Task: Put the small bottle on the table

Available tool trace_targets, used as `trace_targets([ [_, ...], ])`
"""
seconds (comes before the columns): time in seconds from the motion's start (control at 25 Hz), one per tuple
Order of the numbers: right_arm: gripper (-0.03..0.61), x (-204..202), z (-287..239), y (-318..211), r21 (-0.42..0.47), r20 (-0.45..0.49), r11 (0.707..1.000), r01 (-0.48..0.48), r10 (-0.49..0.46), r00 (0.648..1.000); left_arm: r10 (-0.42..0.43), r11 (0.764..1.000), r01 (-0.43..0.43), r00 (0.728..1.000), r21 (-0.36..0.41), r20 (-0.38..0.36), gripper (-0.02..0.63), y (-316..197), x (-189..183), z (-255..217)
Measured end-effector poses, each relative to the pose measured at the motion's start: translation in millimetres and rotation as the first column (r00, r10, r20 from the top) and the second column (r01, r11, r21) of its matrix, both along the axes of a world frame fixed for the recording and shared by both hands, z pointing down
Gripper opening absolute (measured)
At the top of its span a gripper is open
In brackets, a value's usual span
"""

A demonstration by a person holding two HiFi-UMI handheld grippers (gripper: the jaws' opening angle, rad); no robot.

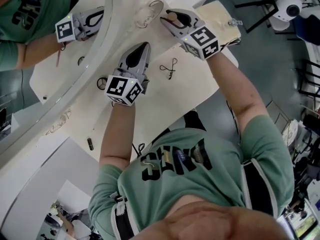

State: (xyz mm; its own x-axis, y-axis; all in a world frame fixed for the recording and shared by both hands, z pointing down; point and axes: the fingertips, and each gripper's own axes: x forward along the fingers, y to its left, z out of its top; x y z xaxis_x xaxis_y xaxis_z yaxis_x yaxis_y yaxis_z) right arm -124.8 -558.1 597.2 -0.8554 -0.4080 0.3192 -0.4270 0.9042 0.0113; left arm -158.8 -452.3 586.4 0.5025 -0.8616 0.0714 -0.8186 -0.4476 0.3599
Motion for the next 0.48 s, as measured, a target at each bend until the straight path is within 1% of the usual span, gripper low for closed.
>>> trace_targets([
  [0.2, 0.117, -0.5, 0.1, 0.4, 0.014, 0.021, 1.0, 0.003, -0.003, 1.0, 0.0, 1.0, 0.0, 1.0, -0.004, -0.004, 0.008, 3.6, 1.6, 4.8],
  [0.36, 0.123, 1.5, 4.1, -0.3, 0.017, 0.036, 1.0, -0.013, 0.012, 0.999, 0.001, 1.0, -0.001, 1.0, -0.001, -0.006, 0.008, 6.9, 4.3, 5.1],
  [0.48, 0.179, 1.6, 3.1, 2.0, -0.003, 0.051, 1.0, -0.002, 0.002, 0.999, -0.001, 1.0, 0.001, 1.0, 0.009, -0.003, 0.008, 10.6, 4.2, -2.1],
])
